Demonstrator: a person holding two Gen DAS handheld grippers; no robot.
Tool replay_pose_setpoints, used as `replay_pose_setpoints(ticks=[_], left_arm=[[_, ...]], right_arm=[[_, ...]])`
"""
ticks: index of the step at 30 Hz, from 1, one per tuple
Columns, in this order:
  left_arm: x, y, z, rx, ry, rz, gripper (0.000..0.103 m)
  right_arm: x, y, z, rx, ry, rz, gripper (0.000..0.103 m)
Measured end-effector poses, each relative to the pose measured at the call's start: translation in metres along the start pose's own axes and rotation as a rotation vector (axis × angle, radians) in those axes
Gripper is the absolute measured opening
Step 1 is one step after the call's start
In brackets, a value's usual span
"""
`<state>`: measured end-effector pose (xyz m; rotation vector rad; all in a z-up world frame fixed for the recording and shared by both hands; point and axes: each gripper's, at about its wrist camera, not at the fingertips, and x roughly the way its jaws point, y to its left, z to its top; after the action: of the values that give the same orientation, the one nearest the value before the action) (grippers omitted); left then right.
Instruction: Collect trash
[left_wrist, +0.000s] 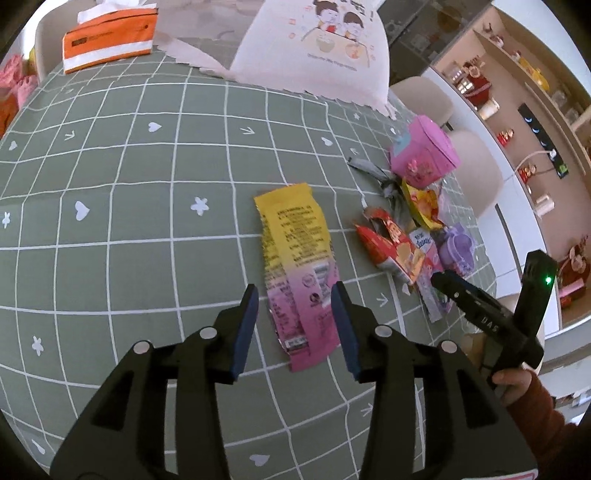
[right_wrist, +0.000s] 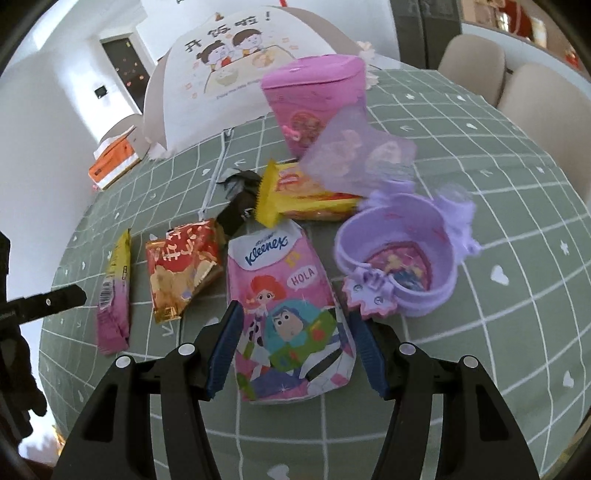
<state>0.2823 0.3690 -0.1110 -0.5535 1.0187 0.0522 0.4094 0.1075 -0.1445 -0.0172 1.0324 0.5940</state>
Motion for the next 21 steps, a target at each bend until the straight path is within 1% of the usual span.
replay_pose_setpoints(ticks=[2,6,9,11,15,16,17,19,21], left_arm=[[0.0,0.002,0.001,-0.009,0.0,0.003,0.04],[0.001,0.005,0.004,-0.012,0.002,0.001,0.041],[0.0,0.006,0.004,-0.01,0.008,-0.002,0.042],[0.0,0.008,0.004,-0.008,0.013,-0.003,0.042],[-0.002,0.011,0.004,-0.012,0.013,-0.003,0.043],[-0.004,0.011,0.003,-0.013,0.011,-0.005,0.043],[-0.005,0.011,0.003,-0.014,0.009,-0.009,0.043],[-0.008,0.01,0.002,-0.019,0.003,-0.021,0.044],[-0.009,0.008,0.003,-0.028,-0.004,-0.041,0.047]], right_arm=[[0.004,0.007,0.001,-0.032,-0.006,-0.025,0.057],[0.009,0.015,0.004,-0.059,0.011,-0.029,0.07],[0.013,0.02,0.01,-0.079,0.044,-0.047,0.07],[0.016,0.026,0.014,-0.098,0.049,-0.007,0.07],[0.027,0.037,0.022,-0.141,0.056,-0.031,0.069],[0.028,0.038,0.022,-0.141,0.054,-0.037,0.066],[0.029,0.038,0.024,-0.142,0.051,-0.046,0.06],[0.029,0.037,0.026,-0.143,0.062,-0.067,0.024],[0.025,0.034,0.027,-0.114,0.061,-0.051,0.017]])
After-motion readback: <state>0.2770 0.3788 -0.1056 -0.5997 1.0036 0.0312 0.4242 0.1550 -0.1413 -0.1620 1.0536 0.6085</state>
